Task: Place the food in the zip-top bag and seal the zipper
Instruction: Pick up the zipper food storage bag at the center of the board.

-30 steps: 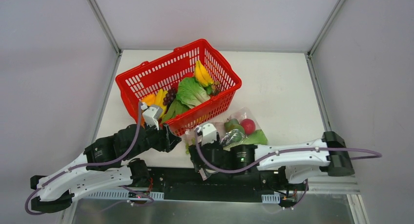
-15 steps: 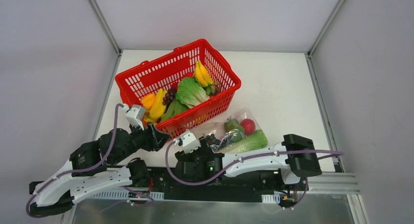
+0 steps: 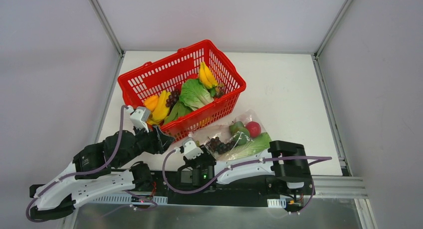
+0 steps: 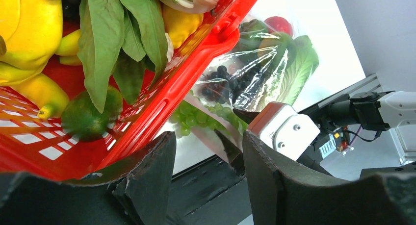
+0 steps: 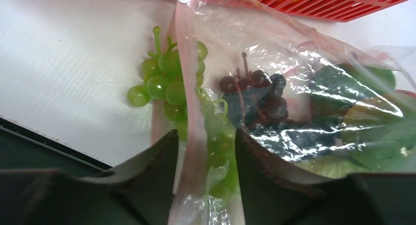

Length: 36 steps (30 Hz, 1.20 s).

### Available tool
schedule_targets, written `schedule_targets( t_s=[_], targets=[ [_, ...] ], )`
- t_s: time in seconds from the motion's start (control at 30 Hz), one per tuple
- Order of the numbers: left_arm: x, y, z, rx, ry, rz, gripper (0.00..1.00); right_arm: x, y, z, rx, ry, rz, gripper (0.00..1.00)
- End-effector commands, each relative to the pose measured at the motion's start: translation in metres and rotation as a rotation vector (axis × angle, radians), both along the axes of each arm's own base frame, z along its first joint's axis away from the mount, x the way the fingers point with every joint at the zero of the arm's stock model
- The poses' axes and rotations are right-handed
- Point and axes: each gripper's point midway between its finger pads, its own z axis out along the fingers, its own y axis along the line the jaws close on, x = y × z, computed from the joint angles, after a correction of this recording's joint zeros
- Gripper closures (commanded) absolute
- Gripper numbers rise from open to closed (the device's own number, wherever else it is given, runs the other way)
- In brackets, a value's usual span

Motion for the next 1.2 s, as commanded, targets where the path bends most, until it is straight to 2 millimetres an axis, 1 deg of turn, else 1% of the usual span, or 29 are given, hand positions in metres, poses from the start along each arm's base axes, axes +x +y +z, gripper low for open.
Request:
schedule_targets(
  t_s=[0.0,0.13,0.2,0.23,0.3,0.43,0.53,0.6,0.67,0.7,0.83,0.9,0.97,1.03,1.1,1.17],
  targets=[
    [0.004,0.014,0.008,-0.024,-0.029,0.061,0.47,0.01,0.0,0.024,0.055,-0.065,-0.056,0.59],
    [0.003,0.013,0.005,-0.019,-0.02,0.054,0.47,0.01,0.0,0.035,0.095,-0.058,-0.061,0.8],
    [0.002,0.01,0.004,-0.01,-0.013,0.042,0.47,0.01,0.0,0.043,0.128,-0.049,-0.061,0.95],
    [0.002,0.008,0.005,-0.004,-0.012,0.035,0.48,0.01,-0.001,0.049,0.154,-0.042,-0.063,1.0],
    [0.003,0.004,0.005,0.009,-0.01,0.021,0.48,0.013,-0.004,0.057,0.206,-0.013,-0.074,1.0],
    [0.003,-0.006,0.011,0.016,-0.017,-0.015,0.48,0.019,-0.017,0.081,0.356,0.049,-0.088,1.0],
    [0.001,-0.015,0.02,-0.004,-0.03,-0.062,0.47,0.019,-0.026,0.11,0.506,0.099,-0.072,1.0],
    [-0.002,-0.022,0.027,-0.023,-0.041,-0.097,0.46,0.023,-0.038,0.128,0.601,0.11,-0.079,1.0],
    [-0.005,-0.03,0.033,-0.035,-0.044,-0.139,0.45,0.029,-0.053,0.139,0.672,0.128,-0.096,1.0],
    [-0.007,-0.035,0.035,-0.039,-0.043,-0.167,0.43,0.033,-0.06,0.143,0.7,0.142,-0.106,1.0],
    [-0.015,-0.056,0.033,0.002,-0.004,-0.274,0.41,0.045,-0.083,0.151,0.788,0.187,-0.144,1.0],
    [-0.021,-0.071,0.034,0.011,0.013,-0.343,0.39,0.055,-0.095,0.163,0.847,0.196,-0.167,1.0],
    [-0.02,-0.08,0.039,0.024,0.014,-0.37,0.38,0.062,-0.107,0.188,0.924,0.202,-0.159,1.0],
    [-0.015,-0.088,0.041,0.039,0.01,-0.37,0.37,0.07,-0.121,0.209,0.973,0.171,-0.169,1.0],
    [-0.01,-0.098,0.043,0.032,0.002,-0.372,0.35,0.078,-0.134,0.225,0.996,0.134,-0.185,1.0],
    [-0.002,-0.107,0.043,0.009,0.001,-0.343,0.32,0.082,-0.145,0.235,1.007,0.111,-0.201,1.0]
  ],
)
